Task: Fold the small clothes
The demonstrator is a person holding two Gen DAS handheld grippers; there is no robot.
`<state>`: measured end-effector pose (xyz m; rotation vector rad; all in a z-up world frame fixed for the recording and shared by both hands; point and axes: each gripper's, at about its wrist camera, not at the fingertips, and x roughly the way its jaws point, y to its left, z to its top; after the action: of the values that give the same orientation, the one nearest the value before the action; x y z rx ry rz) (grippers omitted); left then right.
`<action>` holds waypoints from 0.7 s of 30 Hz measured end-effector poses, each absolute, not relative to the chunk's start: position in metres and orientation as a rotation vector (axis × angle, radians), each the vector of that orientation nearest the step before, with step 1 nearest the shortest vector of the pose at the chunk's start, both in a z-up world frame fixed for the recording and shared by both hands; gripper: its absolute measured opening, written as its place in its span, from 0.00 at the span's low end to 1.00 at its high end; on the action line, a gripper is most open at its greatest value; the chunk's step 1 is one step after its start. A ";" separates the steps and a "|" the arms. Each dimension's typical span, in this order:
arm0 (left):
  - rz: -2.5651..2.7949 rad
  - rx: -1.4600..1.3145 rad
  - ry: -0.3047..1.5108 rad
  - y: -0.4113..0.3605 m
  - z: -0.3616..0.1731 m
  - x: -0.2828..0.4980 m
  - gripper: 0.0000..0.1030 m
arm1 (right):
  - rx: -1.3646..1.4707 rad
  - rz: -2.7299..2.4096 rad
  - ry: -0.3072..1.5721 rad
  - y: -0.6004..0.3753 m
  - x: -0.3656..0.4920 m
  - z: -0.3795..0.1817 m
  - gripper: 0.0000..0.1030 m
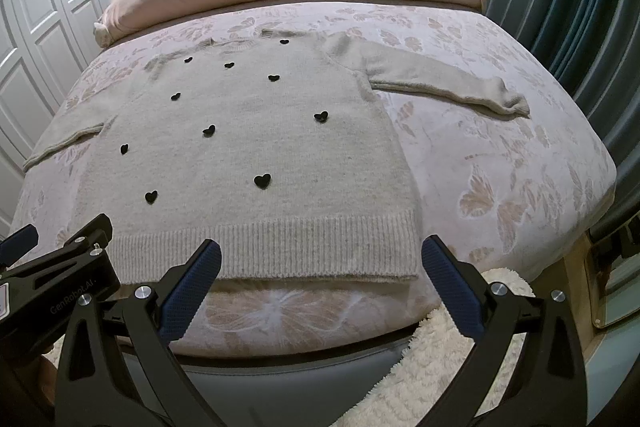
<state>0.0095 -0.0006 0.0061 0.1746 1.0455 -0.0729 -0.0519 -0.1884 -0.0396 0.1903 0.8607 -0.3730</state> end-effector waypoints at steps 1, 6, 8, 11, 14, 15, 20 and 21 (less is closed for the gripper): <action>-0.073 0.176 1.045 0.000 0.006 0.009 0.91 | 0.190 -0.374 0.861 -0.187 -0.053 -0.041 0.95; -0.071 0.177 1.045 0.000 0.006 0.009 0.91 | 0.193 -0.375 0.864 -0.188 -0.054 -0.042 0.95; -0.069 0.177 1.046 0.001 0.005 0.008 0.91 | 0.194 -0.376 0.868 -0.187 -0.056 -0.044 0.95; -0.067 0.176 1.047 0.002 0.005 0.007 0.91 | 0.194 -0.376 0.867 -0.187 -0.055 -0.043 0.95; -0.066 0.177 1.047 0.001 0.005 0.008 0.91 | 0.193 -0.376 0.869 -0.187 -0.056 -0.044 0.95; -0.065 0.178 1.046 0.002 0.005 0.007 0.91 | 0.194 -0.376 0.869 -0.188 -0.055 -0.043 0.95; -0.065 0.179 1.046 0.002 0.005 0.007 0.91 | 0.196 -0.375 0.869 -0.187 -0.055 -0.043 0.95; -0.065 0.179 1.045 0.001 0.005 0.007 0.91 | 0.194 -0.377 0.868 -0.186 -0.056 -0.044 0.95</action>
<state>0.0074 0.0011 0.0047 0.1792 1.0447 -0.0648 -0.0559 -0.1860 -0.0440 0.1936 0.8679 -0.3768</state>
